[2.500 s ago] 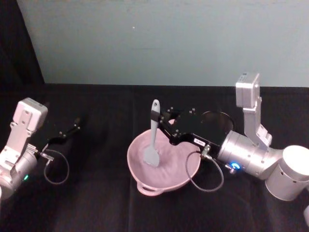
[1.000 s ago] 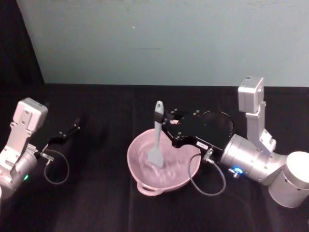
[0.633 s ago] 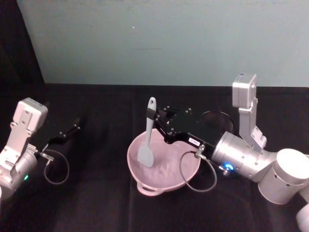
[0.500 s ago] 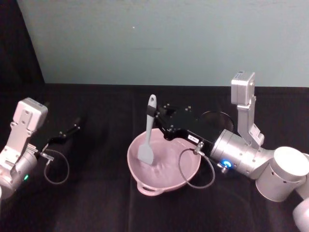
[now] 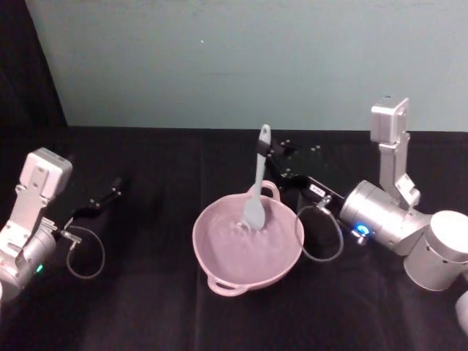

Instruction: Use the one hand to pick up the spoon and stir the clear water in the bowl.

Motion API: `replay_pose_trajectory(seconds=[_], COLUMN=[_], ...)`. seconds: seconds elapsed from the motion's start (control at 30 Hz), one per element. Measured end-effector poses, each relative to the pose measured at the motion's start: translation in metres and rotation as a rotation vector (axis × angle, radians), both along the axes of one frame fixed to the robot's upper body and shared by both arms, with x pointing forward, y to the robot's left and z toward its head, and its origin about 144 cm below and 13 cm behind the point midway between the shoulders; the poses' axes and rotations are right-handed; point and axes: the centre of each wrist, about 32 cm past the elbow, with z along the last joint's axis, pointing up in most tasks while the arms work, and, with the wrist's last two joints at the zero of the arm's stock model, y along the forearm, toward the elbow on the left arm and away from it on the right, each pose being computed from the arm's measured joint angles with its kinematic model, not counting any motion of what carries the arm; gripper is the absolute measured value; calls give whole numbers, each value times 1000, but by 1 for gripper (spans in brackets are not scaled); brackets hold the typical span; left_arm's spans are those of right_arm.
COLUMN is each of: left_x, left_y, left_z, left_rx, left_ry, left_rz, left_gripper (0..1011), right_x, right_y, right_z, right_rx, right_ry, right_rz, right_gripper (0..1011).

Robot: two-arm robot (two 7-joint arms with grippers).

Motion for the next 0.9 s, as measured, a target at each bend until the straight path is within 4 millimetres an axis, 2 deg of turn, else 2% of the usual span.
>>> replay_pose_trajectory(seconds=[0.23, 0.47, 0.9], left_x=[0, 0, 0], left_y=[0, 0, 0], left_z=[0, 0, 0], left_rx=[0, 0, 0], left_ry=[0, 0, 0], left_rz=[0, 0, 0], left_gripper=[1005, 1005, 1005], right_x=[-5, -17, -43], right_y=[-10, -11, 11], right_z=[4, 5, -2], right_rx=[-19, -26, 19], right_ry=[-22, -30, -6], right_rz=[-21, -10, 82], right_gripper=[121, 122, 121])
